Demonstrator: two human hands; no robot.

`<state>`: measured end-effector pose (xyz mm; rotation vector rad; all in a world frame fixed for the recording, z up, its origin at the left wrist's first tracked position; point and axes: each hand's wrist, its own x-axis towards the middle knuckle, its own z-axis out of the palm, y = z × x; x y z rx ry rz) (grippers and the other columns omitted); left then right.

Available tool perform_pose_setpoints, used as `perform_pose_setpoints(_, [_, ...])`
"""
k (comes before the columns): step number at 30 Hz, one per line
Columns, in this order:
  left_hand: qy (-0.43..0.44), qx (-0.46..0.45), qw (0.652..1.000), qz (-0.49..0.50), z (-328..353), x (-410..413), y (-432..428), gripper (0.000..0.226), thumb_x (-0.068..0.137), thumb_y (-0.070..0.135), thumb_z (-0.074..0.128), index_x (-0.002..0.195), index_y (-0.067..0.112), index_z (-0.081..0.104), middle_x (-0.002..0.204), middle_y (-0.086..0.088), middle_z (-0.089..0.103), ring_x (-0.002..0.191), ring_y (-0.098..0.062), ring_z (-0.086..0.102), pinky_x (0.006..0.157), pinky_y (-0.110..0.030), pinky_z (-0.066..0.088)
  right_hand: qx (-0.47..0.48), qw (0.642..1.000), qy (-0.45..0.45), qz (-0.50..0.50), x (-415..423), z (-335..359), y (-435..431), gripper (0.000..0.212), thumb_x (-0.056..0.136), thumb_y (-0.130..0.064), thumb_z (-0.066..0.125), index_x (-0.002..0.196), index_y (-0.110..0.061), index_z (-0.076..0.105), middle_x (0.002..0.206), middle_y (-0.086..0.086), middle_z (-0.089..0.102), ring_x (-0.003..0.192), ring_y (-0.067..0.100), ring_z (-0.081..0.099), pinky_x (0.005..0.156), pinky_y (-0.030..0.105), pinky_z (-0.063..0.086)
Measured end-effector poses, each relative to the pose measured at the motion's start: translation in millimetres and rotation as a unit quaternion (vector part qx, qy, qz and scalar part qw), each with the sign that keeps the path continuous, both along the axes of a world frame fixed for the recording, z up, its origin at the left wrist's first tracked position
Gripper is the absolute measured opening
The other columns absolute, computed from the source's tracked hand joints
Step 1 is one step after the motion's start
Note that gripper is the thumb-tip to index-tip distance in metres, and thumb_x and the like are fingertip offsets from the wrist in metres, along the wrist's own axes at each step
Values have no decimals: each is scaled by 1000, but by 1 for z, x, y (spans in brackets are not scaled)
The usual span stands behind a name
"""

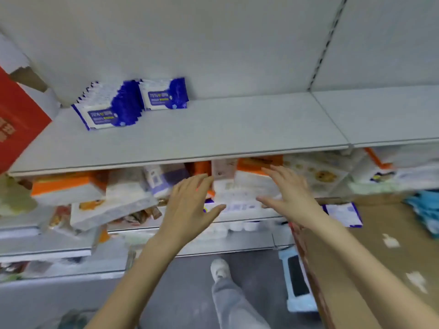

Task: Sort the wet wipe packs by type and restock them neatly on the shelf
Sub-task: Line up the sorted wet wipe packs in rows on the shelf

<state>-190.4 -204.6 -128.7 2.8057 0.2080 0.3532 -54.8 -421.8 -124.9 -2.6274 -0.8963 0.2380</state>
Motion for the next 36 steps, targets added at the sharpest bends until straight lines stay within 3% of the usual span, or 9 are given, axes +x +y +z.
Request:
perform_pose_setpoints(2, [33, -11, 999, -22, -9, -12, -36, 65, 78, 63, 45, 128, 22, 54, 130, 1, 56, 119, -23, 51, 99, -39, 40, -24, 1000, -2, -9, -21, -4, -40, 88, 72, -78, 33, 146, -32, 32, 155, -2, 28, 143, 21, 21, 114, 39, 17])
perform_pose_setpoints(5, [59, -26, 997, -50, -17, -14, -88, 67, 78, 64, 44, 129, 23, 54, 132, 1, 56, 121, -23, 53, 100, -37, 39, -27, 999, -1, -45, -38, -7, -100, 74, 82, -66, 50, 145, -32, 33, 153, -5, 28, 142, 18, 19, 111, 34, 16])
perform_pose_setpoints(9, [70, -61, 993, -68, -27, -3, -147, 66, 78, 64, 41, 131, 27, 51, 135, 6, 53, 124, -18, 48, 100, -32, 35, -36, 996, 19, -81, -39, -15, -166, 68, 86, -62, 50, 145, -34, 32, 151, -8, 30, 140, 15, 20, 111, 35, 16])
perform_pose_setpoints(15, [120, -87, 985, -84, -87, 45, -230, 65, 80, 66, 41, 131, 27, 49, 133, 6, 54, 122, -18, 51, 100, -39, 42, -77, 988, 79, -111, 11, -72, -256, 66, 88, -59, 50, 145, -32, 31, 148, -9, 32, 136, 14, 25, 109, 36, 24])
perform_pose_setpoints(19, [179, -126, 974, -60, -142, 96, -279, 59, 85, 63, 46, 133, 29, 45, 135, 7, 51, 121, -15, 49, 97, -31, 39, -82, 978, 156, -109, 70, -129, -300, 64, 89, -53, 54, 145, -30, 33, 146, -5, 35, 133, 20, 34, 109, 41, 32])
perform_pose_setpoints(23, [214, -146, 966, -7, -195, 156, -317, 55, 88, 55, 51, 133, 26, 44, 135, 3, 49, 121, -17, 46, 98, -31, 39, -84, 969, 224, -63, 134, -187, -324, 61, 92, -46, 55, 145, -29, 31, 150, -2, 32, 133, 20, 39, 104, 35, 38])
perform_pose_setpoints(26, [226, -151, 962, 44, -234, 197, -332, 53, 91, 46, 55, 135, 18, 45, 136, -2, 48, 125, -23, 45, 102, -35, 38, -102, 963, 248, -32, 180, -226, -327, 61, 94, -43, 53, 147, -23, 30, 152, -3, 29, 135, 17, 37, 104, 31, 35])
perform_pose_setpoints(32, [236, -105, 963, 79, -269, 250, -330, 50, 94, 33, 56, 137, 11, 43, 141, -10, 45, 127, -25, 44, 102, -37, 41, -47, 968, 245, -18, 236, -278, -305, 57, 92, -30, 60, 142, -13, 40, 150, 4, 37, 135, 22, 36, 107, 27, 27])
perform_pose_setpoints(36, [266, -54, 959, 79, -276, 259, -327, 61, 91, 37, 60, 141, 14, 36, 144, -9, 39, 131, -26, 36, 103, -40, 36, -60, 982, 179, 11, 253, -295, -298, 58, 85, -29, 68, 135, -12, 45, 132, 6, 49, 123, 29, 41, 99, 33, 33])
